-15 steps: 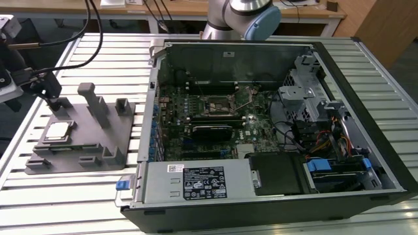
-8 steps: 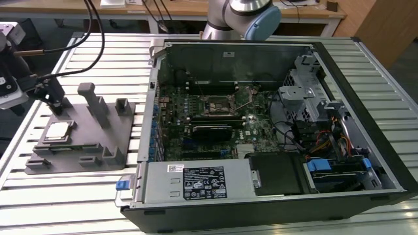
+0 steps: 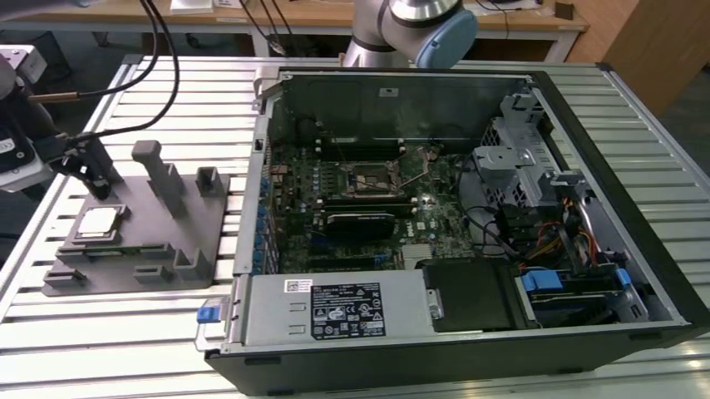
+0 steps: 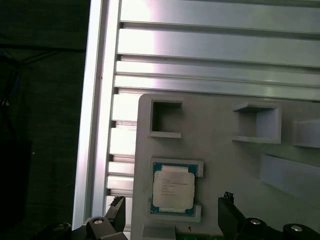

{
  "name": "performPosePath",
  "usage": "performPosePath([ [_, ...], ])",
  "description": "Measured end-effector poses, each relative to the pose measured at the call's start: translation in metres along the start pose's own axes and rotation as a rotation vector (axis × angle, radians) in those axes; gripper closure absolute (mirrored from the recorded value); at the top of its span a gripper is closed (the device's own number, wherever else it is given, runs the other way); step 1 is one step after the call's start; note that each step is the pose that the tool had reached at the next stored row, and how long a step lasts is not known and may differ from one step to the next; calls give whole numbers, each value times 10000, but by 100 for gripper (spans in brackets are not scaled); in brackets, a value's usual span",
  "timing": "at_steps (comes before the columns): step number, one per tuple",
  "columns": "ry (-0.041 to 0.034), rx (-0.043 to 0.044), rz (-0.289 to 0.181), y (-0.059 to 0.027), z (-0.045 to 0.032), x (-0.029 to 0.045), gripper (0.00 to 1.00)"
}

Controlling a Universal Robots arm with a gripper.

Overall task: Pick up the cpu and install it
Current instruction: 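Pick up the cpu and move it towards the insertion slot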

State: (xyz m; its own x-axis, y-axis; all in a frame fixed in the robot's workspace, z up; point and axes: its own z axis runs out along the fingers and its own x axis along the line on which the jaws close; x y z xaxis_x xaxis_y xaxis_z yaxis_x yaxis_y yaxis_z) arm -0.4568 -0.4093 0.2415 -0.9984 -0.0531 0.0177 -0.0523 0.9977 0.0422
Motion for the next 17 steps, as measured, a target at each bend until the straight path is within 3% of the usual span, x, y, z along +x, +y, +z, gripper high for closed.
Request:
performPosePath([
  [8, -3, -2, -1, -4, 16, -1, 18],
  [17, 0, 0, -1, -12, 118, -4, 18],
])
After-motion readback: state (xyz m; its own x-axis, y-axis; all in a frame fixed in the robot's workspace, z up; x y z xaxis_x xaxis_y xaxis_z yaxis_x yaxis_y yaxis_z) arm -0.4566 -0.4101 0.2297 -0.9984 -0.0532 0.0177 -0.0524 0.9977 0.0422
